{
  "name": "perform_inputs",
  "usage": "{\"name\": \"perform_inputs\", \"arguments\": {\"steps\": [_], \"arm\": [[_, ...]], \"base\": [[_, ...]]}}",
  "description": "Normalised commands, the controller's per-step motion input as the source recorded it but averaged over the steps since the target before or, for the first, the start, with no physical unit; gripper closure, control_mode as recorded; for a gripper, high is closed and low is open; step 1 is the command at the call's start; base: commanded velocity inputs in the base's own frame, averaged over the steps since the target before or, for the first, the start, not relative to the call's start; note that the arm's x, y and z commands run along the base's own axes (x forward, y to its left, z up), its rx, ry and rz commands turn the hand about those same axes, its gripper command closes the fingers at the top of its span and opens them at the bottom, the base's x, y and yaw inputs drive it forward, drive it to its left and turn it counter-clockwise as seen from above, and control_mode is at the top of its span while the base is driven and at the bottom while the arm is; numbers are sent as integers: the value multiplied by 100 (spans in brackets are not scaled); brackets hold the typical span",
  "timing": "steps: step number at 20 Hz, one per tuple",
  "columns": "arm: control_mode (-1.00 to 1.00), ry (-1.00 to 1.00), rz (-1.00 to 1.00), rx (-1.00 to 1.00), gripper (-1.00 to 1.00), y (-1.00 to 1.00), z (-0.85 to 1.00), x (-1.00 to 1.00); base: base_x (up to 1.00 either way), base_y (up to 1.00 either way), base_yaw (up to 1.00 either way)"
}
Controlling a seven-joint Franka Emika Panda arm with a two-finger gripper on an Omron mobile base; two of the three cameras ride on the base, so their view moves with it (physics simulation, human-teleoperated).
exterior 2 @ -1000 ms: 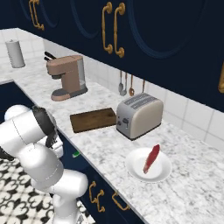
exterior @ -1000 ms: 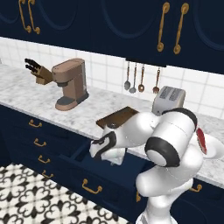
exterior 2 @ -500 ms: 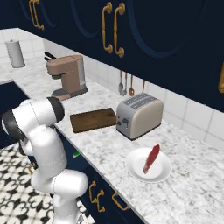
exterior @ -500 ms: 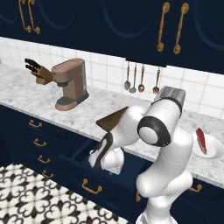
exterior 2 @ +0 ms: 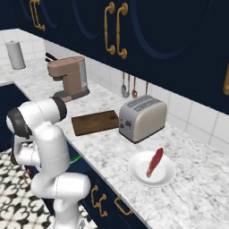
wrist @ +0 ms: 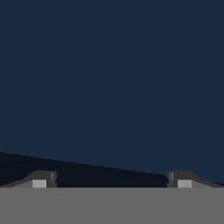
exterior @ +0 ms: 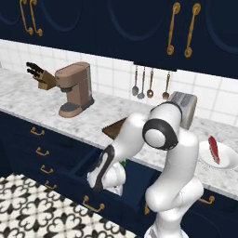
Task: Pick up the knife from the drawer and place it on the cutting board. Then place the meat from the plate to the cutting board.
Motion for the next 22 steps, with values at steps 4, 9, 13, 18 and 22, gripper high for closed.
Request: {"name": "perform_inputs", "arguments": {"steps": [4, 9, 13, 18, 22], "arm": [[-100, 9, -4, 2, -100, 82, 0, -87], [-100, 10, -5, 4, -100, 87, 0, -93], [-100, 5, -7, 4, -100, 74, 3, -78], [-100, 0, -12, 0, -100, 25, 48, -12], [-100, -5, -1, 0, -100, -16, 65, 61]], "base": [[0, 0, 0], [0, 0, 0], [0, 0, 0], [0, 0, 0], [0, 0, 0]]}}
